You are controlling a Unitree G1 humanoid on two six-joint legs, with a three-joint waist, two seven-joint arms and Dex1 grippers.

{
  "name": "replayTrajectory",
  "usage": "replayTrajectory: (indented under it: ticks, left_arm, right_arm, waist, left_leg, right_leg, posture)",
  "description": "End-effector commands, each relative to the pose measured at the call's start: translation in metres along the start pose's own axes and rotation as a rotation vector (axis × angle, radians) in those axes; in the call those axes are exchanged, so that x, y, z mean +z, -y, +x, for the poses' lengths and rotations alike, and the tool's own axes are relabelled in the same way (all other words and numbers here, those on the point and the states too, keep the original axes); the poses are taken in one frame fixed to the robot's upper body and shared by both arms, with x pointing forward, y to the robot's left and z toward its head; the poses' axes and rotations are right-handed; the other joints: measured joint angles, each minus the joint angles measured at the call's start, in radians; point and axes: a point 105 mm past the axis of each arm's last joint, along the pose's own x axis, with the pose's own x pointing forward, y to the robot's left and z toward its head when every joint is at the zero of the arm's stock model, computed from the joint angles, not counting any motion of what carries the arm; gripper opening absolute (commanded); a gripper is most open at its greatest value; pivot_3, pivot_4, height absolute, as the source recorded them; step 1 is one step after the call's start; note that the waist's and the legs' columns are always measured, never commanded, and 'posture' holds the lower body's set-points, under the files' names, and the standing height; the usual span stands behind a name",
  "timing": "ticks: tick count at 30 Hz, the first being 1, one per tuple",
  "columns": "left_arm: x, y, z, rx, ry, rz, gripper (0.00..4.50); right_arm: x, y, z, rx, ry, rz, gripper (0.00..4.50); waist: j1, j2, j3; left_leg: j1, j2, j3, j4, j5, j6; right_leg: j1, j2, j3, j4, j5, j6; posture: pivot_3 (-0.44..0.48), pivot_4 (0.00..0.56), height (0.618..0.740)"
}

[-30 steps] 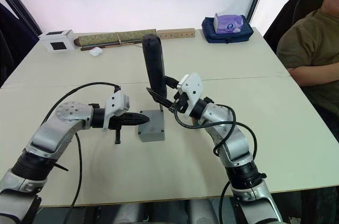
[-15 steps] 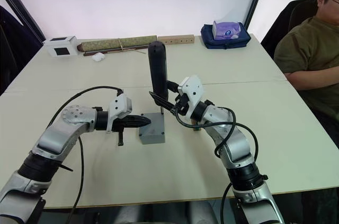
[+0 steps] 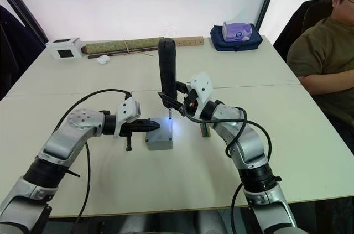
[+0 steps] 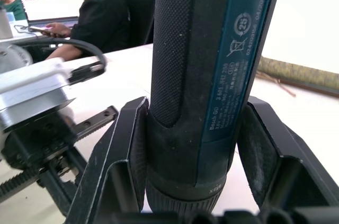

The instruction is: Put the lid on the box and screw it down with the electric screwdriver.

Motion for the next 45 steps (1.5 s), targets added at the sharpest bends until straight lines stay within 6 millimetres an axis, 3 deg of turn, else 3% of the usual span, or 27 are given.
replayTrajectory:
  ticks: [1, 3, 6, 9, 10, 13, 19, 23, 29, 33, 35, 37, 40, 42, 45]
  left_arm:
    - [-0.003, 0.007, -0.003, -0.033, -0.019, -0.013, 0.00]
    - [0.004, 0.006, -0.006, -0.032, -0.004, 0.003, 0.00]
    - [0.010, 0.005, -0.009, -0.032, 0.006, 0.017, 0.00]
    - [0.039, 0.007, -0.020, -0.046, 0.077, 0.055, 0.00]
    - [0.052, 0.009, -0.022, -0.053, 0.109, 0.070, 0.00]
    - [0.071, 0.015, -0.030, -0.076, 0.151, 0.100, 0.00]
    - [0.086, 0.020, -0.049, -0.102, 0.176, 0.107, 0.00]
    - [0.093, 0.023, -0.055, -0.108, 0.180, 0.115, 0.00]
    - [0.094, 0.027, -0.056, -0.113, 0.188, 0.105, 0.00]
    - [0.099, 0.029, -0.056, -0.108, 0.205, 0.096, 0.00]
    - [0.097, 0.031, -0.055, -0.108, 0.198, 0.092, 0.00]
    - [0.095, 0.032, -0.055, -0.102, 0.191, 0.085, 0.00]
    - [0.095, 0.033, -0.057, -0.094, 0.179, 0.078, 0.00]
    - [0.091, 0.030, -0.062, -0.068, 0.160, 0.059, 0.00]
    - [0.085, 0.027, -0.067, -0.036, 0.127, 0.044, 0.00]
  right_arm:
    - [0.063, 0.015, -0.007, -0.069, 0.148, 0.016, 1.88]
    - [0.082, 0.020, -0.011, -0.085, 0.173, 0.027, 1.88]
    - [0.094, 0.024, -0.015, -0.105, 0.157, 0.025, 1.88]
    - [0.106, 0.049, -0.028, -0.235, 0.051, 0.068, 1.88]
    - [0.102, 0.062, -0.037, -0.310, -0.053, 0.082, 1.88]
    - [0.088, 0.077, -0.059, -0.392, -0.280, 0.111, 1.88]
    - [0.045, 0.085, -0.092, -0.415, -0.616, 0.195, 1.88]
    - [0.010, 0.094, -0.127, -0.478, -0.816, 0.254, 1.88]
    - [-0.014, 0.097, -0.136, -0.504, -0.902, 0.315, 1.88]
    - [-0.049, 0.100, -0.138, -0.531, -1.000, 0.409, 1.88]
    - [-0.057, 0.102, -0.137, -0.544, -1.014, 0.425, 1.88]
    - [-0.058, 0.103, -0.136, -0.547, -1.016, 0.422, 2.84]
    - [-0.053, 0.104, -0.134, -0.542, -0.999, 0.393, 3.69]
    - [-0.036, 0.107, -0.128, -0.528, -0.957, 0.287, 4.47]
    - [-0.018, 0.109, -0.119, -0.502, -0.895, 0.182, 4.47]
  waist:
    - [0.000, 0.001, 0.007]
    - [0.001, 0.002, 0.009]
    - [0.001, 0.002, 0.009]
    - [-0.005, 0.002, 0.014]
    - [-0.005, 0.003, 0.016]
    - [0.003, 0.003, 0.019]
    - [-0.009, 0.005, 0.023]
    - [-0.004, 0.004, 0.027]
    - [-0.011, 0.003, 0.032]
    - [-0.008, 0.002, 0.033]
    - [-0.007, 0.002, 0.033]
    - [-0.006, 0.000, 0.032]
    - [-0.005, 0.000, 0.032]
    - [-0.005, 0.000, 0.032]
    - [-0.005, 0.001, 0.033]
  left_leg:
    - [0.000, 0.000, 0.000, 0.000, 0.000, 0.000]
    - [-0.008, 0.000, 0.000, 0.000, 0.000, 0.000]
    - [-0.018, -0.001, 0.001, 0.002, 0.000, 0.000]
    - [-0.018, 0.000, 0.001, -0.002, 0.000, 0.000]
    - [-0.021, 0.000, 0.001, -0.003, 0.000, 0.000]
    - [-0.035, 0.000, 0.001, 0.001, 0.000, 0.000]
    - [-0.035, -0.001, 0.003, -0.001, 0.000, 0.001]
    - [-0.035, -0.001, 0.002, -0.001, 0.000, 0.001]
    - [-0.035, -0.001, 0.003, 0.001, 0.000, 0.001]
    - [-0.034, 0.000, 0.003, 0.002, 0.000, 0.001]
    - [-0.034, 0.000, 0.003, 0.002, 0.000, 0.001]
    - [-0.034, 0.000, 0.003, 0.002, 0.000, 0.001]
    - [-0.034, 0.000, 0.003, 0.004, 0.000, 0.001]
    - [-0.034, -0.001, 0.003, 0.005, 0.000, 0.001]
    - [-0.034, -0.001, 0.003, 0.006, 0.000, 0.001]
  right_leg:
    - [0.000, 0.000, 0.000, 0.000, 0.000, 0.000]
    - [-0.008, 0.000, 0.001, 0.001, 0.001, 0.000]
    - [-0.017, 0.001, 0.000, 0.002, 0.003, 0.004]
    - [-0.018, 0.001, 0.000, 0.001, 0.002, 0.005]
    - [-0.021, 0.001, 0.000, 0.001, 0.002, 0.005]
    - [-0.035, 0.001, -0.001, 0.005, 0.002, 0.006]
    - [-0.035, 0.001, -0.001, 0.000, 0.002, 0.006]
    - [-0.035, 0.002, -0.001, 0.001, 0.002, 0.006]
    - [-0.035, 0.002, 0.000, 0.002, 0.002, 0.006]
    - [-0.035, 0.004, 0.000, 0.003, 0.002, 0.006]
    - [-0.035, 0.004, 0.000, 0.003, 0.002, 0.006]
    - [-0.034, 0.004, 0.000, 0.003, 0.002, 0.006]
    - [-0.033, 0.003, 0.000, 0.003, 0.003, 0.007]
    - [-0.032, 0.003, 0.000, 0.003, 0.003, 0.008]
    - [-0.032, 0.003, 0.000, 0.003, 0.004, 0.008]
  posture:
    - [0.000, 0.150, 0.740]
    - [0.000, 0.150, 0.740]
    - [0.000, 0.150, 0.740]
    - [0.000, 0.150, 0.740]
    - [0.000, 0.150, 0.740]
    - [0.000, 0.150, 0.740]
    - [0.000, 0.150, 0.740]
    - [0.000, 0.150, 0.740]
    - [0.000, 0.150, 0.740]
    - [0.000, 0.150, 0.740]
    - [0.000, 0.150, 0.740]
    - [0.000, 0.150, 0.740]
    - [0.000, 0.150, 0.740]
    - [0.000, 0.150, 0.740]
    - [0.000, 0.150, 0.740]
